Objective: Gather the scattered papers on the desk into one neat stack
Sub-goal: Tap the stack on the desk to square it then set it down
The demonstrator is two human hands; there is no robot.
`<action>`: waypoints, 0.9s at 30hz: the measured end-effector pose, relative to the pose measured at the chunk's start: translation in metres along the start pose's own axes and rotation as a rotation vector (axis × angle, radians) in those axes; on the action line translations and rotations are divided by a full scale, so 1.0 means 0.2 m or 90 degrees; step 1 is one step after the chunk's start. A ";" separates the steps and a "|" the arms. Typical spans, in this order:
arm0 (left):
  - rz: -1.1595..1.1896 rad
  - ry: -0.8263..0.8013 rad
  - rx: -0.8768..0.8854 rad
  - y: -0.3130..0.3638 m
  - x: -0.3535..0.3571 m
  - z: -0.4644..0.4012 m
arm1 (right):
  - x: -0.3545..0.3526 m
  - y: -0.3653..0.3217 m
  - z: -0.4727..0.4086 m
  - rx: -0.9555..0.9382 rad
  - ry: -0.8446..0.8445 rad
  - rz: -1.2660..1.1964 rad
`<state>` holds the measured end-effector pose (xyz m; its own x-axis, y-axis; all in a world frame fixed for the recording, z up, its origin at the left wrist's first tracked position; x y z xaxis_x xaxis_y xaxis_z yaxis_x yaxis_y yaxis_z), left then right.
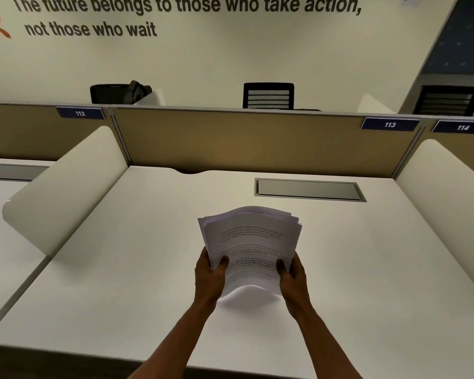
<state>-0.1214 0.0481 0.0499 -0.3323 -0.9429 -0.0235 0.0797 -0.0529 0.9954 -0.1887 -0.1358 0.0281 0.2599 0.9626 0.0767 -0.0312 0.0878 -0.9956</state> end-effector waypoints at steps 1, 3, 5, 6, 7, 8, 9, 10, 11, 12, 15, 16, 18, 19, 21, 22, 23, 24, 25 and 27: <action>0.002 0.004 0.008 0.01 0.00 0.01 | -0.01 0.00 0.01 -0.001 -0.001 -0.005; -0.012 0.012 0.010 0.00 0.00 0.03 | -0.01 0.01 0.03 0.008 -0.003 -0.002; -0.031 0.017 -0.003 -0.02 0.00 0.04 | -0.01 0.03 0.04 0.020 -0.005 0.017; -0.037 0.017 -0.013 -0.03 0.00 0.04 | -0.01 0.04 0.04 0.024 -0.003 0.028; -0.040 0.014 -0.021 -0.04 0.00 0.04 | -0.01 0.05 0.03 0.027 0.001 0.039; -0.042 0.012 -0.027 -0.03 0.01 0.04 | -0.02 0.05 0.03 0.029 0.008 0.049; -0.043 0.013 -0.027 -0.03 0.01 0.04 | -0.02 0.05 0.02 0.028 0.014 0.057; -0.046 0.019 -0.023 -0.03 0.02 0.04 | -0.02 0.04 0.02 0.022 0.019 0.059; -0.050 0.027 -0.017 -0.01 0.02 0.04 | -0.02 0.04 0.02 0.013 0.022 0.057; -0.054 0.035 -0.018 -0.01 0.02 0.05 | -0.01 0.03 0.03 0.004 0.024 0.053; -0.066 0.024 -0.060 -0.04 0.03 0.07 | 0.00 0.04 0.06 0.012 0.020 0.070; -0.073 0.015 -0.072 -0.06 0.04 0.07 | 0.00 0.06 0.06 0.020 0.019 0.076; -0.074 0.015 -0.073 -0.06 0.04 0.08 | -0.02 0.08 0.06 0.027 0.027 0.081; -0.069 0.023 -0.067 -0.05 0.04 0.08 | -0.03 0.08 0.05 0.029 0.036 0.080; -0.068 0.039 -0.055 -0.03 0.03 0.09 | -0.04 0.06 0.05 0.022 0.040 0.077; -0.072 0.043 -0.053 -0.03 0.03 0.09 | -0.04 0.06 0.06 0.019 0.036 0.079; -0.077 0.041 -0.056 -0.04 0.03 0.09 | -0.03 0.06 0.07 0.023 0.031 0.081; -0.085 0.036 -0.067 -0.04 0.03 0.10 | -0.03 0.07 0.07 0.031 0.027 0.092; -0.092 0.031 -0.079 -0.05 0.03 0.10 | -0.02 0.09 0.08 0.041 0.023 0.108; -0.107 0.023 -0.096 -0.08 0.03 0.11 | -0.02 0.12 0.09 0.050 0.021 0.145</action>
<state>-0.1444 0.0508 0.0365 -0.3190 -0.9277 -0.1939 0.1665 -0.2563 0.9521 -0.2089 -0.1336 0.0049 0.2686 0.9511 -0.1525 -0.1669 -0.1100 -0.9798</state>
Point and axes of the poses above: each hand's wrist, its own z-axis away from the middle knuckle, its own x-axis out of the palm, y = z × x, the point moved 1 cm from there along -z, towards the middle knuckle, and after that the axes turned 15 degrees about -y, right-handed, at the moved point
